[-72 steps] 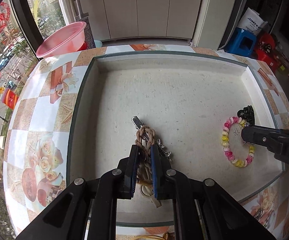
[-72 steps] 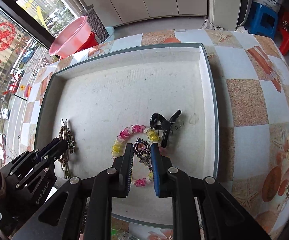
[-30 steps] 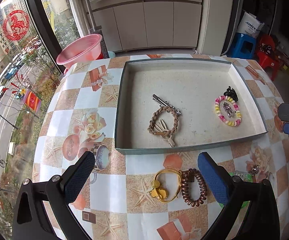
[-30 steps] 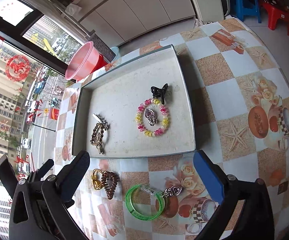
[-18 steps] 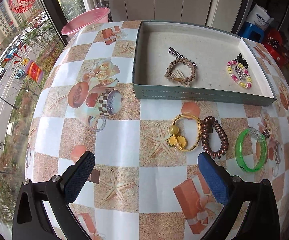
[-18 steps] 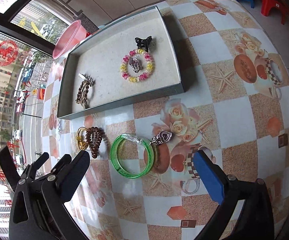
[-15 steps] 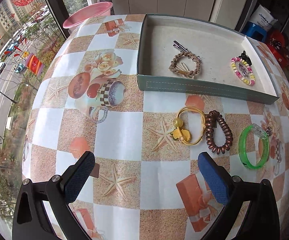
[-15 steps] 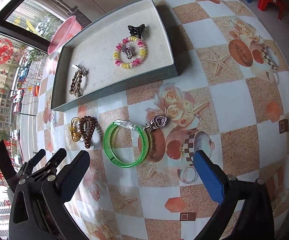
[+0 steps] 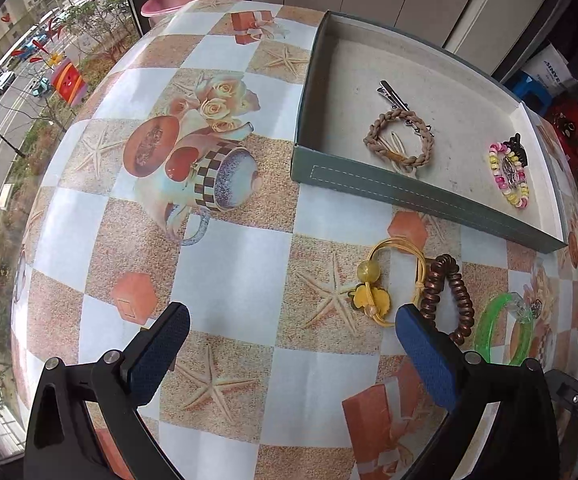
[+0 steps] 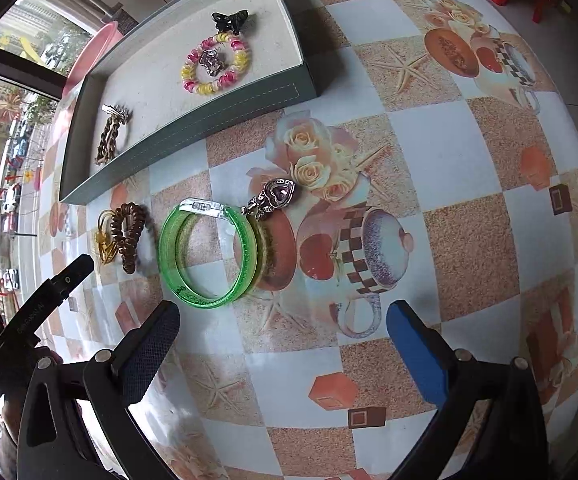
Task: Organize jewelry
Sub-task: 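Move both tools back toward the green bangle and yellow flower hair tie, then grasp the green bangle with the right tool while the left tool grasps the yellow hair tie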
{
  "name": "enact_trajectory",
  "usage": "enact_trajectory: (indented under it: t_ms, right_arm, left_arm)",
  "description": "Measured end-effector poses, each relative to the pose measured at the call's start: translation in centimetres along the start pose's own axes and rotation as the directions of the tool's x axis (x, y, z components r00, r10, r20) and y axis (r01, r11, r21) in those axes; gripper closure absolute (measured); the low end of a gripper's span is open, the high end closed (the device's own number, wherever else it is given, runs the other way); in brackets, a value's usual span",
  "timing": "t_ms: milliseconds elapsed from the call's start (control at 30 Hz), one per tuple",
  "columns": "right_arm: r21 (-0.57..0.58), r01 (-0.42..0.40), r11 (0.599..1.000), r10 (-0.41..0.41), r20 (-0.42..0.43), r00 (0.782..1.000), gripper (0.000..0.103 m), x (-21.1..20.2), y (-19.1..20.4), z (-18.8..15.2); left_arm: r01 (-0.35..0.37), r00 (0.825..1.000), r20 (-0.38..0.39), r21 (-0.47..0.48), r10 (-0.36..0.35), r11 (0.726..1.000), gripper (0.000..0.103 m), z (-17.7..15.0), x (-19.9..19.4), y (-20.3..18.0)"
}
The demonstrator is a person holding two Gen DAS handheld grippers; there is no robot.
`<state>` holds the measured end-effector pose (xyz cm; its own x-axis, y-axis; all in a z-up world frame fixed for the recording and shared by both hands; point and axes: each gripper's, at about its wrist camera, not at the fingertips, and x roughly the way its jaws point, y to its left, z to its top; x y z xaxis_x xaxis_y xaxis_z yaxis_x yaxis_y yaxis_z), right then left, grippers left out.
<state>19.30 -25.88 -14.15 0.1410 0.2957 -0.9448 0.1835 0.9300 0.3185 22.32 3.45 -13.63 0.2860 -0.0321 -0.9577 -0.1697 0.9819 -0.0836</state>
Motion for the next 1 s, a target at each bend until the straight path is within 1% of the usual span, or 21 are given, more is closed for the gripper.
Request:
enact_trajectory:
  t_ms: [167,300,467,533,633,733,767,800,867,900,967,1000]
  right_arm:
    - [-0.012,0.042,0.999,-0.042,0.023,0.999,0.000,0.5,0.9,0.6]
    - [-0.008,0.050,0.999,-0.050,0.026,0.998,0.000,1.3,1.7,1.2]
    - [-0.029,0.091,0.995,-0.090,0.029,0.995,0.002,2.4,2.7,1.6]
    - [-0.034,0.107,0.994,-0.106,0.035,0.994,0.002,2.7,3.1,1.7]
    - [-0.053,0.158,0.986,-0.155,0.054,0.986,0.011,3.1,3.9,1.8]
    - [-0.084,0.193,0.978,-0.187,0.069,0.980,0.013,3.5,5.0,1.7]
    - [-0.094,0.205,0.974,-0.199,0.073,0.977,0.013,3.7,5.3,1.7]
    - [-0.103,0.218,0.970,-0.211,0.077,0.974,0.013,3.8,5.6,1.5]
    - [-0.121,0.242,0.963,-0.233,0.086,0.969,0.014,4.1,6.2,1.1]
    - [-0.130,0.252,0.959,-0.242,0.090,0.966,0.015,4.2,6.5,0.9]
    - [-0.144,0.268,0.953,-0.256,0.099,0.962,0.020,4.5,7.2,0.6]
    - [-0.151,0.277,0.949,-0.263,0.105,0.959,0.022,4.5,7.6,0.5]
  left_arm:
    - [-0.013,1.000,-0.009,0.025,0.013,1.000,0.000,0.3,1.1,-0.3]
    - [-0.030,0.999,-0.021,0.024,0.031,0.999,0.000,0.6,2.0,-0.3]
    - [-0.048,0.999,-0.011,0.037,0.048,0.998,0.000,1.1,2.3,-0.3]
    - [-0.067,0.998,-0.007,0.054,0.067,0.996,0.000,1.2,2.4,-0.7]
    - [-0.076,0.997,-0.010,0.082,0.078,0.994,0.000,1.0,2.6,-1.7]
    - [-0.062,0.998,0.007,0.112,0.061,0.992,0.001,0.8,2.3,-2.8]
    - [-0.057,0.998,0.010,0.124,0.056,0.991,0.005,0.8,2.1,-3.2]
    - [-0.055,0.998,0.014,0.137,0.053,0.989,0.007,0.7,1.9,-3.6]
    - [-0.056,0.998,0.025,0.171,0.053,0.984,0.017,0.7,1.7,-4.6]
    - [-0.055,0.998,0.028,0.185,0.051,0.981,0.020,0.7,1.6,-5.0]
    - [-0.049,0.999,0.031,0.207,0.044,0.977,0.030,0.7,1.4,-5.8]
    - [-0.044,0.999,0.031,0.217,0.038,0.975,0.033,0.5,1.2,-6.4]
